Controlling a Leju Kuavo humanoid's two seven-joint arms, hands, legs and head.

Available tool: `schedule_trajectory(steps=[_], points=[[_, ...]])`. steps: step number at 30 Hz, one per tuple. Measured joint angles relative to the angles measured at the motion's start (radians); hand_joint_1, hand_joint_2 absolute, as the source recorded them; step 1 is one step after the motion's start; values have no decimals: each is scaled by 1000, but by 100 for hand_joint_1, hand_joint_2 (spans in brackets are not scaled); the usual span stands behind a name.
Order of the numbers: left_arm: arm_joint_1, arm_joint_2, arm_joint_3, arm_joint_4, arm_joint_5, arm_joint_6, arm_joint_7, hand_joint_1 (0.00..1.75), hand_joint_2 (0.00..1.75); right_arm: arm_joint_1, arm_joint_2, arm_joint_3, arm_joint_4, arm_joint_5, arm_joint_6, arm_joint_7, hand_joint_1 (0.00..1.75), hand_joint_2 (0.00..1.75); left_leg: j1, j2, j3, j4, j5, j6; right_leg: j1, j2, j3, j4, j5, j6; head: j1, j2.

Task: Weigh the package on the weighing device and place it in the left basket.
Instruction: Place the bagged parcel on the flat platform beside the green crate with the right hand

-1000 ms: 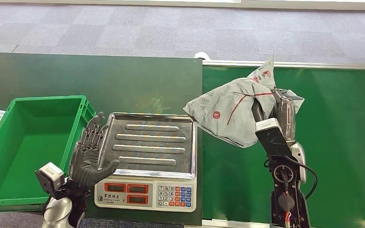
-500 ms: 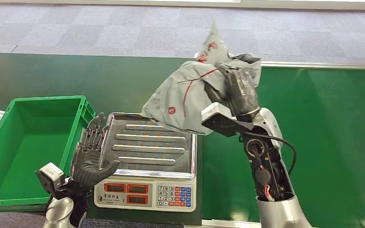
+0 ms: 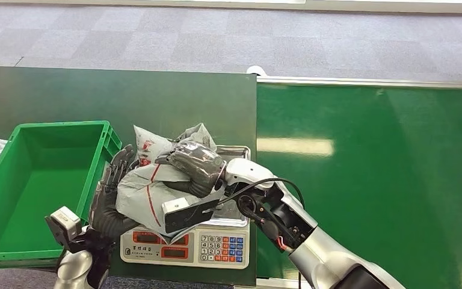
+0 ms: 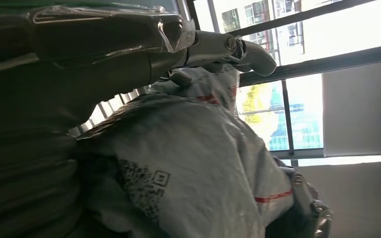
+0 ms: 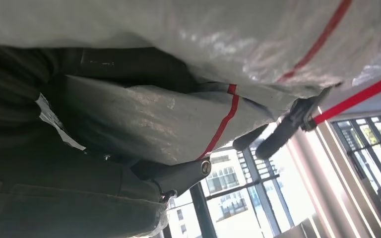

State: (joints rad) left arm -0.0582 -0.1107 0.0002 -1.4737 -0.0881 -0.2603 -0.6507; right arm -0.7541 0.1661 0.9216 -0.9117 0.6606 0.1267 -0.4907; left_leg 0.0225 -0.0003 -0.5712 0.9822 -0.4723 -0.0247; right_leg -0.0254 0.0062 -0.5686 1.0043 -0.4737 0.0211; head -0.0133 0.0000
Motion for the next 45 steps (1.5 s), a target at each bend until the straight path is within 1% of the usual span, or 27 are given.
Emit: schedule_trajectory(steps=[3,11,16,19,21,25,27,30,34,37,45], points=[[5,3,0,1,0,0,0,0,175,-8,0,34,44,-4,-1,-4,175,175,0,0,0,0,0,0,0,0,0,0,0,0,0,0],[5,7,0,8,0,1,0,0,175,-24,0,71,98,-5,7,-3,175,175,0,0,0,0,0,0,0,0,0,0,0,0,0,0],[6,7,4,8,3,62,-11,0,175,-56,6,109,156,2,79,33,175,175,0,0,0,0,0,0,0,0,0,0,0,0,0,0],[6,6,16,8,27,100,-12,0,175,-76,14,136,205,13,88,59,175,175,0,0,1,0,0,0,0,0,0,0,0,0,0,0],[8,5,27,6,48,120,-12,0,175,-84,22,149,229,29,51,104,175,175,0,0,1,0,0,0,0,0,0,0,0,0,0,0],[28,2,49,-15,78,146,-15,0,175,-86,31,147,253,76,-151,300,175,175,0,0,1,0,0,0,0,0,0,0,0,0,0,0],[42,1,58,-27,82,153,-17,0,175,-89,32,136,260,90,-202,351,175,175,0,0,1,0,0,0,0,0,0,0,0,0,0,0],[51,0,62,-37,82,160,-19,0,175,-91,32,123,268,112,-223,392,175,175,0,0,1,0,0,0,0,0,0,0,0,0,0,0],[51,0,64,-39,84,169,-19,0,175,-91,31,95,274,156,-273,477,175,175,0,0,1,0,0,0,0,0,0,0,0,0,0,0],[49,-1,64,-39,88,175,-19,0,175,-89,27,69,277,187,-302,517,175,175,0,0,1,0,0,0,0,0,0,0,0,0,0,0],[34,0,63,-33,106,176,-22,0,175,-79,22,-15,286,212,-266,544,175,175,0,0,1,0,0,0,0,0,0,0,0,0,0,0]])
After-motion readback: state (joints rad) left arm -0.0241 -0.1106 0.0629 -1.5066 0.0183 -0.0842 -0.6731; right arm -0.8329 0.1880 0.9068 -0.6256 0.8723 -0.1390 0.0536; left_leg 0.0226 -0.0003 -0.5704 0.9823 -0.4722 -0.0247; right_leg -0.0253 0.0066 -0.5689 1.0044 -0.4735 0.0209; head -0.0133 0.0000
